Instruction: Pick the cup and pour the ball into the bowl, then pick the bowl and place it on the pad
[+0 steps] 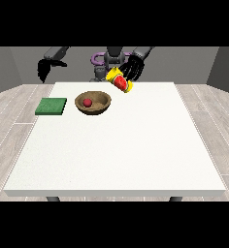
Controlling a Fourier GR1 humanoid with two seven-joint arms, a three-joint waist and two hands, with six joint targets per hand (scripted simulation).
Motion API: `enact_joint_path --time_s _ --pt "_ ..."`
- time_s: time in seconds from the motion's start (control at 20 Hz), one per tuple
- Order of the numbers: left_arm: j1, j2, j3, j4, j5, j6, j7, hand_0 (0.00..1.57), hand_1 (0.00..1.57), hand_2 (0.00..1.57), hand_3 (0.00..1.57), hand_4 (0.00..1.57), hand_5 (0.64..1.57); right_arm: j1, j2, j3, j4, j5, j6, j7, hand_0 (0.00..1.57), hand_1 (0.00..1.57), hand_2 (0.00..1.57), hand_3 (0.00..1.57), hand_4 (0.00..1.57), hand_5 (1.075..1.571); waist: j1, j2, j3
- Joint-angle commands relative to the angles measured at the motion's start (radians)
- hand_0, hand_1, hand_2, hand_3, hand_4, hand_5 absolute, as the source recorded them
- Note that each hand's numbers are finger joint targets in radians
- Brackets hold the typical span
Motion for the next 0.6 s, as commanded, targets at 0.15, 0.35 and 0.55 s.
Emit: enact_joint_path --time_s 0.15,0.35,0.55 --pt "0.154 -0.026 0.126 -0.222 0.587 0.013 -0.23 0.0 0.0 0.0 0.0 0.0 1.556 -0.1 0.095 0.042 -0.044 0.036 -0.126 0.011 0.0 0.0 0.0 0.0 0.29 1.57 0.013 0.114 0.0018" --pt "0.263 -0.026 0.077 -0.321 0.796 -0.098 -0.415 0.0 0.0 0.0 0.0 0.0 1.565 -0.116 0.197 0.062 -0.036 0.085 -0.268 -0.013 0.0 0.0 0.0 0.0 0.21 1.571 0.096 0.14 0.0135" --pt "0.317 0.008 0.114 -0.353 0.844 -0.27 -0.513 0.0 0.0 0.0 0.0 0.0 1.564 -0.098 0.214 0.036 0.021 0.091 -0.313 -0.083 0.0 0.0 0.0 0.0 0.32 1.57 0.165 0.159 0.0194"
